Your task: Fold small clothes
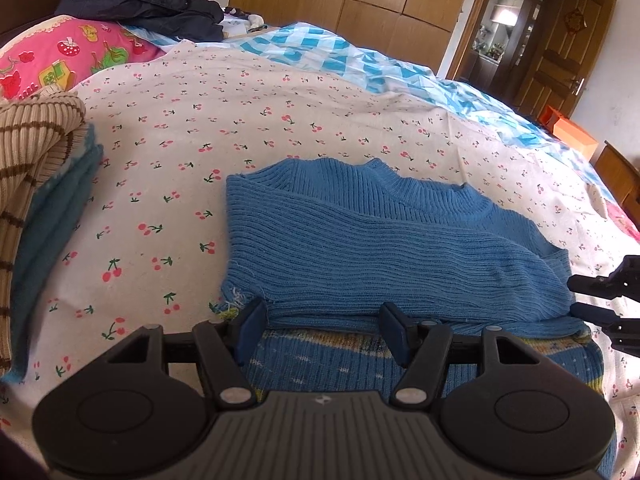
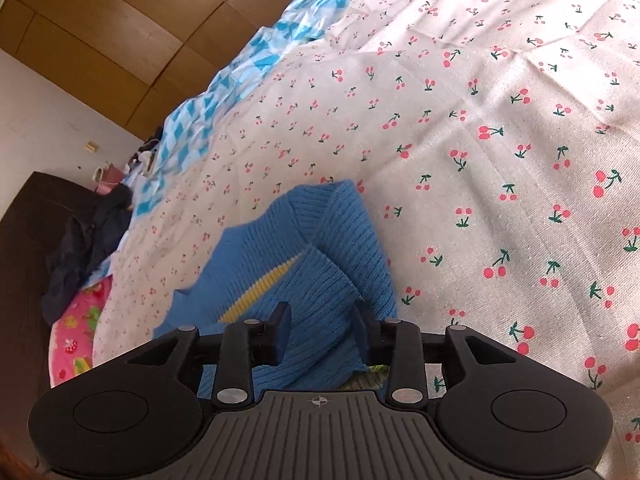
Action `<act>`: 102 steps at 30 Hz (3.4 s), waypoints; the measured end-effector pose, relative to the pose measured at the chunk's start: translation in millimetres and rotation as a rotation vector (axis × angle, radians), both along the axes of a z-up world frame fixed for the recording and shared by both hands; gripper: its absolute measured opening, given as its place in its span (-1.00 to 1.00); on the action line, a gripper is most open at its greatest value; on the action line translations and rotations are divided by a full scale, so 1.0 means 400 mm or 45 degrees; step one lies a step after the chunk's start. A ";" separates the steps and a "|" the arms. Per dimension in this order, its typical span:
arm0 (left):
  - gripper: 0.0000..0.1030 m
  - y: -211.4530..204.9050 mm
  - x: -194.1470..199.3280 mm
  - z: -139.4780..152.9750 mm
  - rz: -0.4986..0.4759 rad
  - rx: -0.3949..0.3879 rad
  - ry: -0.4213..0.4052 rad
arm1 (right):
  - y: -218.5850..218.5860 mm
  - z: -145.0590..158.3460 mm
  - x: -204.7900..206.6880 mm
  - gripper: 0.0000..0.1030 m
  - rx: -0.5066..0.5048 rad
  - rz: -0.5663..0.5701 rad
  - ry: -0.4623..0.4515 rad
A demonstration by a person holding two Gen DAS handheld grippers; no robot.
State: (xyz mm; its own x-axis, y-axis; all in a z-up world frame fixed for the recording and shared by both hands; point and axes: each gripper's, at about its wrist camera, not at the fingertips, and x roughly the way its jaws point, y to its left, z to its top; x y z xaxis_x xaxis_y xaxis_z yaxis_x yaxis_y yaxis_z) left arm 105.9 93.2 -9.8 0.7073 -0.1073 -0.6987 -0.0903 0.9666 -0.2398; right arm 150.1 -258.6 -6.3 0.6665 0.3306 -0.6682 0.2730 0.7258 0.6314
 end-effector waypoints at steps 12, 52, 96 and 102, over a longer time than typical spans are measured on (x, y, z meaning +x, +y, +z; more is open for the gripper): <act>0.28 0.002 -0.001 0.004 -0.003 -0.019 -0.007 | 0.012 -0.038 0.043 -0.52 0.039 -0.045 0.047; 0.28 -0.002 -0.311 0.074 -0.139 0.132 0.491 | -0.033 0.018 -0.387 -0.32 -0.332 0.592 0.269; -0.69 0.058 -0.133 0.165 -0.157 -0.637 0.269 | -0.099 0.115 -0.263 -0.87 0.359 0.303 -0.169; -0.69 0.083 0.026 0.214 -0.138 -0.637 0.089 | -0.094 0.190 -0.090 -0.87 0.269 0.217 -0.291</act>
